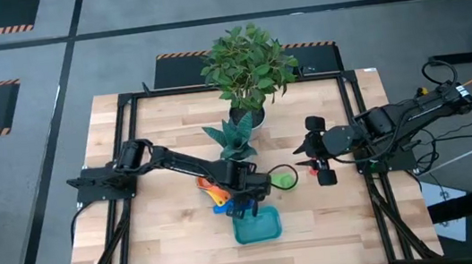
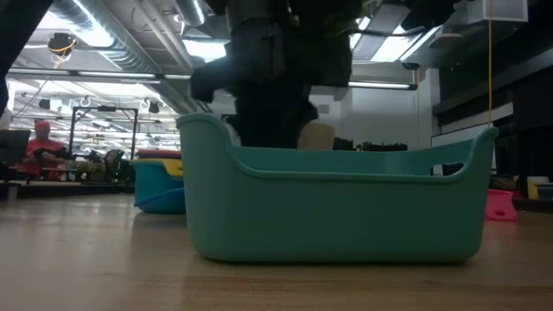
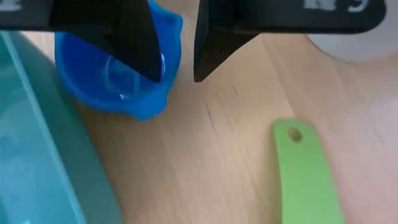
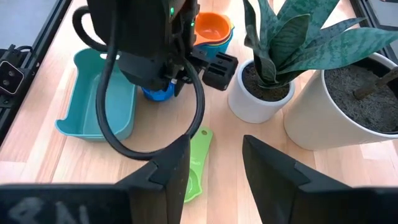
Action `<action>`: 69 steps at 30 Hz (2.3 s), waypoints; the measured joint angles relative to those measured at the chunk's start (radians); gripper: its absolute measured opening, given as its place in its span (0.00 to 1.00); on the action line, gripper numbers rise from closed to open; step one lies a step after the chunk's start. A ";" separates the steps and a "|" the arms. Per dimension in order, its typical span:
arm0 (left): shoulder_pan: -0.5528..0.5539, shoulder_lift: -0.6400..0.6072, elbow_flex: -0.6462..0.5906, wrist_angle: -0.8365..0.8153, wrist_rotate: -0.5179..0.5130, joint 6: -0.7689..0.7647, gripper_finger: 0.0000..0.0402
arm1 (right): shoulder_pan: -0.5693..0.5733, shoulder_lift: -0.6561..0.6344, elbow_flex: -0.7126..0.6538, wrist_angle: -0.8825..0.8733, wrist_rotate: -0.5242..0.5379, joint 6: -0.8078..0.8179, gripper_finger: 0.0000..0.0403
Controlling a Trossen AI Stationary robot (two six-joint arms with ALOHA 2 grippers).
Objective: Nest measuring cups in basket
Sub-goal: Stack the blue measuring cup on top of the orange measuring cup
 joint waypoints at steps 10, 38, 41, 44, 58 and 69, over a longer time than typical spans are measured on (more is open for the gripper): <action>0.001 0.005 -0.003 -0.013 0.000 -0.001 0.07 | 0.000 0.000 0.000 0.000 0.000 -0.001 0.38; -0.002 -0.089 0.142 -0.140 -0.036 -0.165 0.00 | 0.000 0.001 0.000 -0.006 0.000 0.001 0.38; -0.002 -0.116 0.180 -0.217 -0.055 -0.215 0.00 | 0.000 0.001 0.000 -0.007 0.000 0.002 0.38; -0.002 -0.146 0.216 -0.267 -0.080 -0.334 0.00 | 0.000 0.007 0.000 -0.008 0.000 0.001 0.38; -0.092 -0.296 0.224 -0.589 -0.318 -1.189 0.00 | 0.000 0.056 0.000 -0.009 0.000 -0.027 0.38; -0.164 -0.299 0.145 -0.657 -0.392 -1.661 0.00 | 0.000 0.058 0.000 -0.007 0.001 -0.107 0.38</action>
